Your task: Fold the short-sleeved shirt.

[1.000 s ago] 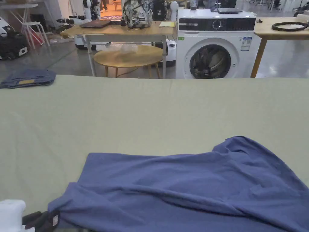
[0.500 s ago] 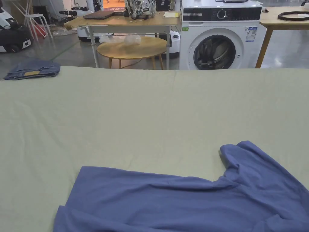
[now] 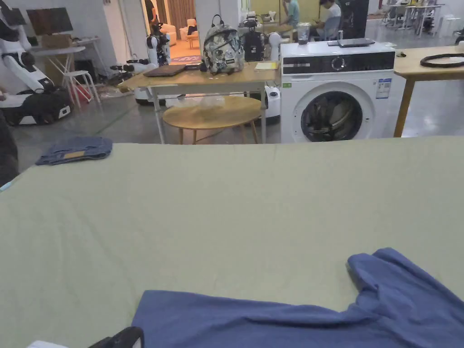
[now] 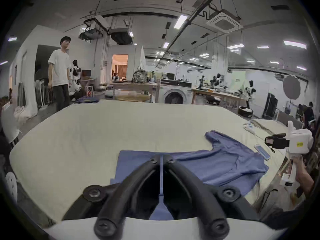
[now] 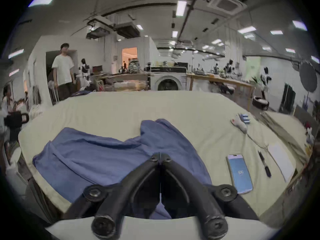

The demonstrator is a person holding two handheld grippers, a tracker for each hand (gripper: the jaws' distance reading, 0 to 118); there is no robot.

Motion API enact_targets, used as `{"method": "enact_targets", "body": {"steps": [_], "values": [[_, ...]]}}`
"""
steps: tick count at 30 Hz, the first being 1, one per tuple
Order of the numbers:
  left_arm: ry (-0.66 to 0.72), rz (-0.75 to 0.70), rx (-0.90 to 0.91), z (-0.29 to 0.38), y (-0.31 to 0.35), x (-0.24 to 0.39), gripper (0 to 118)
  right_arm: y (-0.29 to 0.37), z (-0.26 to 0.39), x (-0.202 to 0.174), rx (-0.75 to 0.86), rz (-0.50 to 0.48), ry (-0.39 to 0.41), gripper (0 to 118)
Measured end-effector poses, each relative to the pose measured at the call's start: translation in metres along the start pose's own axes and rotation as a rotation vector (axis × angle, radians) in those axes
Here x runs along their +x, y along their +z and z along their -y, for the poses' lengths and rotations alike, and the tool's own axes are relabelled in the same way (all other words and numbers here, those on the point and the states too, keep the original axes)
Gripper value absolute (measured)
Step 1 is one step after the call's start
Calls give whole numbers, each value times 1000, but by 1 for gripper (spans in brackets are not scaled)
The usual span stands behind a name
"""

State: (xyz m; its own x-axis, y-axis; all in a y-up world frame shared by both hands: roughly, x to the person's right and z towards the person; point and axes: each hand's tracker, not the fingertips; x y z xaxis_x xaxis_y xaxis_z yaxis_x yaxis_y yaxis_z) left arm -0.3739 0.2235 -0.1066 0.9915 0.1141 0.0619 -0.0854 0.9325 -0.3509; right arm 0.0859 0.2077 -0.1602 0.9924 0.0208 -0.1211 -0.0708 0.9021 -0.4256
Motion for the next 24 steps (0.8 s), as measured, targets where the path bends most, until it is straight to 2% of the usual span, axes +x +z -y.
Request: {"method": "enact_targets", "body": {"steps": [1,2,5,9,10,11,12,14,16,18,20,21,22,23,24], "values": [[4,18,2,-1,0,-1,0,-1,-3,-4,-19,-5,7,0],[30,41,-6,-2,0,-1,0,-3,-2,-6,-46,-61,1,0],[23,41,-23,-9,-6,-4,0,-3,1,-10,-55,-74,-9,0],[3,-7,-158,-30,-45,-24,0,-4,8,-1,-63,-93,-42,0],[27,-12,-221,-33,-66,-34,6,-3,10,4,-67,-96,-71,0],[56,9,-280,-30,-89,-48,25,-4,16,8,-71,-98,-110,0],[73,40,-310,-27,-112,-62,39,-4,18,14,-77,-105,-142,0],[99,35,-360,-16,-155,-82,39,-4,22,26,-102,-107,-189,0],[103,-57,-431,-7,-199,-100,39,-1,27,37,-116,-76,-187,0],[109,-118,-472,2,-231,-116,39,2,28,48,-139,-27,-178,0],[116,-110,-510,6,-248,-120,39,6,31,57,-143,1,-180,0],[145,-71,-546,12,-257,-123,35,8,32,62,-145,13,-190,0],[152,-64,-587,18,-264,-122,22,8,32,67,-147,25,-206,0],[107,-119,-556,19,-262,-116,1,8,33,69,-149,32,-221,0],[78,-119,-525,20,-266,-122,0,6,33,72,-151,34,-235,0]]}}
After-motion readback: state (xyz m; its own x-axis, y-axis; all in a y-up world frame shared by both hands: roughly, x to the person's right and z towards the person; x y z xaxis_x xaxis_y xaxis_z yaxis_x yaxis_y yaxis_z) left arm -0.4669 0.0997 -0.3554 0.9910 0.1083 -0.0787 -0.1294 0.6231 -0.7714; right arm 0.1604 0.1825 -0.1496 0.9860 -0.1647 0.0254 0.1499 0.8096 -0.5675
